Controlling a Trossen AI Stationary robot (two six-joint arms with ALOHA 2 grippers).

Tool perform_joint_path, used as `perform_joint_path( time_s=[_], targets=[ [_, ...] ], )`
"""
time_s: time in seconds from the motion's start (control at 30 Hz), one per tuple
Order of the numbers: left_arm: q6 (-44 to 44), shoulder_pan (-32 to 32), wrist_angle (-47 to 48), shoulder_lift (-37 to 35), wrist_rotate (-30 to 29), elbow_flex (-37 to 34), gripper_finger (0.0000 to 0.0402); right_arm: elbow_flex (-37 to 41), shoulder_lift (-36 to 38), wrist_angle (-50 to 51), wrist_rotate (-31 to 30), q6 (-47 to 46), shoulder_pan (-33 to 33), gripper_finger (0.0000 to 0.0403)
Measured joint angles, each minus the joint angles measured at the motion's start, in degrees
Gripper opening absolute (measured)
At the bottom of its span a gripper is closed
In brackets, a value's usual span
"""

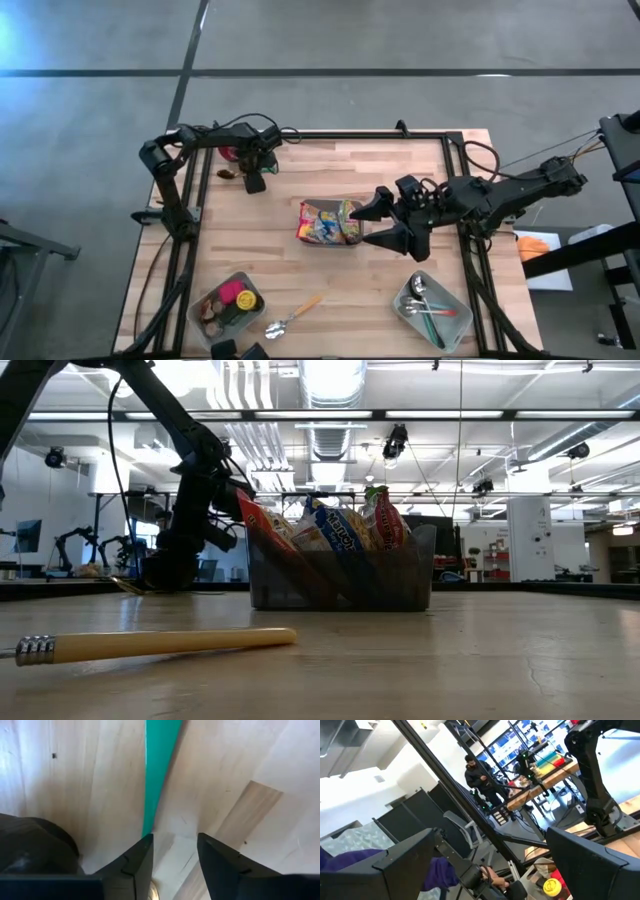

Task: Pick & Place Food Item
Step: Put the green spoon into the right grey bin

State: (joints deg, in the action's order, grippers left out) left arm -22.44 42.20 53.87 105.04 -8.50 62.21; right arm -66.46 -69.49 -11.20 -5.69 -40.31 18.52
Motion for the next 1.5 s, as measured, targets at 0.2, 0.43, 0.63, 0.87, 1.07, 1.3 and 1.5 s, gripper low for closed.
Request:
perform_joint_path(
  time_s=[0.2,0.43,0.63,0.87,1.07,1.3,1.5],
  targets=[
    [0.1,-0.16,0.56,-0.05,0.38,0.03,0.0147,0.02,-0.09,-0.12,0.15,-0.26,0.07,0.038],
    [0.22,-0.27,1.44,-0.19,0.4,0.07,0.0147,0.02,-0.09,-0.18,0.15,-0.64,0.09,0.038],
    [4.1,-0.27,1.48,-1.68,0.6,0.09,0.0147,0.04,-0.09,-0.18,0.15,-0.67,0.09,0.038],
    [13.19,-0.27,1.9,-2.91,3.67,3.12,0.0151,0.09,-0.09,-0.17,0.13,-0.21,0.09,0.038],
    [23.13,-0.33,-0.31,-0.32,5.3,8.82,0.0202,0.09,-0.09,-0.18,0.13,-0.03,0.09,0.038],
    [27.0,-0.37,4.95,8.6,5.14,16.09,0.0273,0.13,-0.54,-0.47,0.14,-0.81,0.83,0.038],
    [25.56,-0.36,8.25,14.26,5.8,18.76,0.0298,0.14,-1.69,-1.55,0.14,-2.17,1.98,0.038]
  ],
)
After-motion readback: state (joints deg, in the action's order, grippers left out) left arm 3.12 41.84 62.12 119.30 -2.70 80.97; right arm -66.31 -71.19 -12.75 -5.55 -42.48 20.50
